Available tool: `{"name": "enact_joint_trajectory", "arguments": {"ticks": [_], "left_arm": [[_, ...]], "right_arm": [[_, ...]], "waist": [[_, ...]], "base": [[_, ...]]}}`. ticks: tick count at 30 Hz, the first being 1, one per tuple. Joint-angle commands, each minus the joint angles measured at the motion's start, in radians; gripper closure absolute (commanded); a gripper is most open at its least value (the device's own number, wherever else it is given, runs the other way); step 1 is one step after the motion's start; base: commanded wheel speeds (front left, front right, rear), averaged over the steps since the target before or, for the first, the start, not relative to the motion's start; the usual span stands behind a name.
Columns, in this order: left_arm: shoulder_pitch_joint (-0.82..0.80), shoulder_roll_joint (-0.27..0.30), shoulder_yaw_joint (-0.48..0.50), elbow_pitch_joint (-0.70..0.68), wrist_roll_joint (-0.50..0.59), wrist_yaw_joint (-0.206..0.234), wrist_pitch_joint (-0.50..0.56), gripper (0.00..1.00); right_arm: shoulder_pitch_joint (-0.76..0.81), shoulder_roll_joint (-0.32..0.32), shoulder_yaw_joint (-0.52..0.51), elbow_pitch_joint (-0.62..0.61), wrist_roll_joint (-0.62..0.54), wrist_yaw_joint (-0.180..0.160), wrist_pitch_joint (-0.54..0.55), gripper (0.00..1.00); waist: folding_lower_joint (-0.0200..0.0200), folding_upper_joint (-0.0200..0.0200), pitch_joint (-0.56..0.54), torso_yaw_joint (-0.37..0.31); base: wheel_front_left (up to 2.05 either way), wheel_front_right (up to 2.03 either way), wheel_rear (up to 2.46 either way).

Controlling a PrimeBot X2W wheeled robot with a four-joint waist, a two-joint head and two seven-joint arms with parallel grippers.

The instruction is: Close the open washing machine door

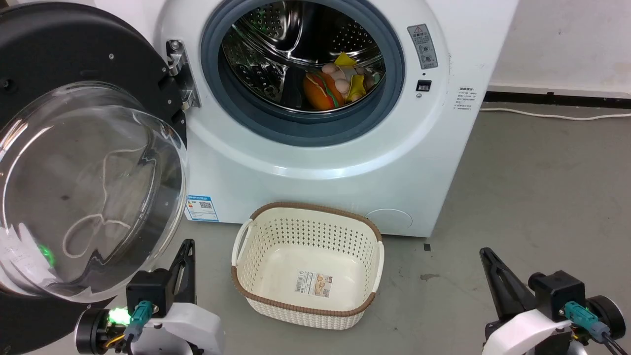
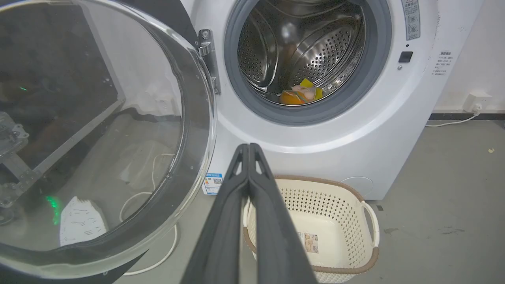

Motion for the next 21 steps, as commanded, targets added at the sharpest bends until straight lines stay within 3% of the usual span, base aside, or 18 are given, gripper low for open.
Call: {"name": "enact_joint_trajectory", "arguments": {"ticks": [1, 5, 6, 21], "left_arm": [[0.014, 0.0, 0.002, -0.004, 0.002, 0.003, 0.0, 1.0], [0.014, 0.0, 0.002, -0.004, 0.002, 0.003, 0.0, 1.0], [0.0, 0.0, 0.0, 0.0, 0.0, 0.0, 0.0, 0.0], [-0.002, 0.0, -0.018, -0.001, -0.002, 0.003, -0.025, 0.0]], "right_arm": [[-0.014, 0.004, 0.0, -0.005, -0.008, 0.001, 0.001, 1.0], [-0.014, 0.004, 0.0, -0.005, -0.008, 0.001, 0.001, 1.0], [0.0, 0.0, 0.0, 0.0, 0.0, 0.0, 0.0, 0.0], [0.005, 0.0, -0.02, 0.002, 0.025, 0.0, -0.025, 0.0]], "waist": [[0.0, 0.0, 0.0, 0.0], [0.0, 0.0, 0.0, 0.0], [0.0, 0.0, 0.0, 0.0], [0.0, 0.0, 0.003, 0.005]], "base": [[0.0, 0.0, 0.0], [0.0, 0.0, 0.0], [0.0, 0.0, 0.0], [0.0, 0.0, 0.0]]}}
